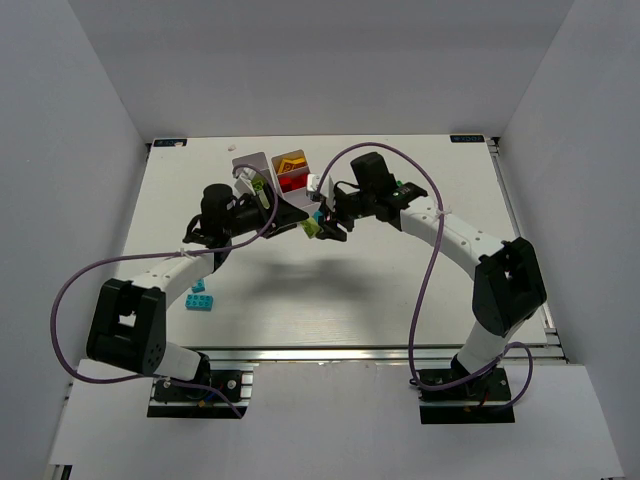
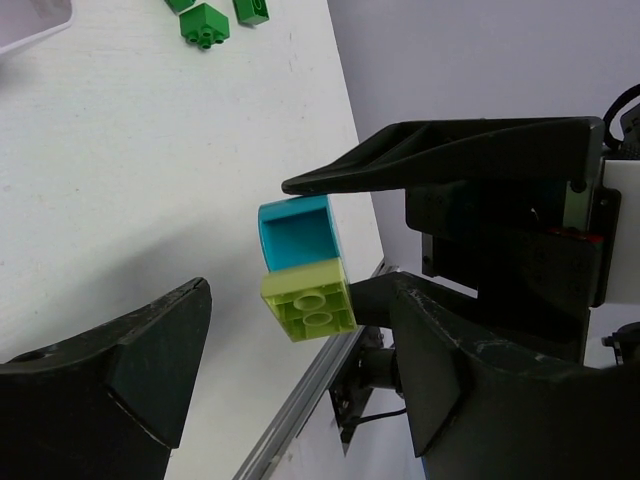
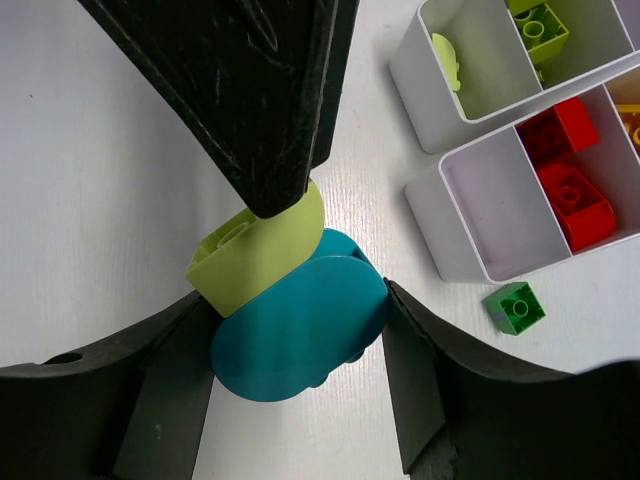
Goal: Sort the legos into containers by color
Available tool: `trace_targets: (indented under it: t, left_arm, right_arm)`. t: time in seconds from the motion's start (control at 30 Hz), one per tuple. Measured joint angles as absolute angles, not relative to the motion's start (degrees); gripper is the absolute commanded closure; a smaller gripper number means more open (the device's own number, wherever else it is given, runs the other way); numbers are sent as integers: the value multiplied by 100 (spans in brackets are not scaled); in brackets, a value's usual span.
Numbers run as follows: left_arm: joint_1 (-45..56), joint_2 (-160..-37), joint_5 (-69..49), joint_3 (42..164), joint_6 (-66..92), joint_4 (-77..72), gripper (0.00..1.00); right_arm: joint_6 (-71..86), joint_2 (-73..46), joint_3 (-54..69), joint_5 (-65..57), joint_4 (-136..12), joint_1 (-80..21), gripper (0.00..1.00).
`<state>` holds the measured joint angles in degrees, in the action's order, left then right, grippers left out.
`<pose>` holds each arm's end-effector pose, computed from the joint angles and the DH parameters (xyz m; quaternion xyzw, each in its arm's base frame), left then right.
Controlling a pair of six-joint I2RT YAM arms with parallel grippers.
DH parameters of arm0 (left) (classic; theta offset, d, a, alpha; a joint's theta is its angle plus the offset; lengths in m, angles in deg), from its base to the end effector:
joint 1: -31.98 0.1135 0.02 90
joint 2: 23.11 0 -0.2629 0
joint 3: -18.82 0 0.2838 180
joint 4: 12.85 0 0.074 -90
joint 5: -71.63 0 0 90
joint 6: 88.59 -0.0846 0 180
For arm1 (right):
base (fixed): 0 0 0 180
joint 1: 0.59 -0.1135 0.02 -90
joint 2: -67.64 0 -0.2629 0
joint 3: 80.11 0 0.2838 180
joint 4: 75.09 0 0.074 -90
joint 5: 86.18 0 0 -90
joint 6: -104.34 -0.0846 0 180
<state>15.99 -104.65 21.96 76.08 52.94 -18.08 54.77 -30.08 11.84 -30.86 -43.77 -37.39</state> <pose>0.3415 -0.1548 0.2116 -0.0428 0.7890 -0.5361 0.2969 0.3333 0.3094 0.2589 -0.6371 0.5849 0.2532 0.4335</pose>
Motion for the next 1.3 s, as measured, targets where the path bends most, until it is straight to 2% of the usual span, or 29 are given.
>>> trace_targets:
  t: [0.2,0.33,0.43,0.47,0.5,0.6,0.7,1.1,1.3]
  left_arm:
    - [1599,-10600,2234,7606,5316,-1924,23]
    - [1593,-10699,2273,7606,5358,-1974,31]
    - [1582,-10775,2347,7610,5406,-2050,47]
    - [1571,-10790,2376,7619,5428,-2087,60]
    - [1567,-10799,2406,7626,5465,-2129,66]
    - [1564,-10808,2408,7652,5491,-2175,80]
    - [1564,-10808,2406,7669,5458,-2120,86]
    - [1929,-10674,2784,7794,5102,-1513,90]
    - [2834,-10484,2861,7997,4562,-682,91]
  right_arm:
    - [5385,-3029,1232,-3079,-4414,-3774,100]
    - [5363,-3029,1234,-3070,-4486,-3822,100]
    - [5354,-3036,1232,-3007,-4480,-3831,100]
    - [5352,-3040,1232,-2977,-4469,-3842,100]
    - [5352,-3047,1232,-2948,-4456,-3855,100]
    - [5356,-3056,1228,-2896,-4495,-3859,100]
    - [5369,-3058,1219,-2850,-4504,-3859,100]
    - [5337,-3099,1095,-3070,-4910,-3853,100]
    - [5348,-3130,1081,-2780,-4934,-3365,100]
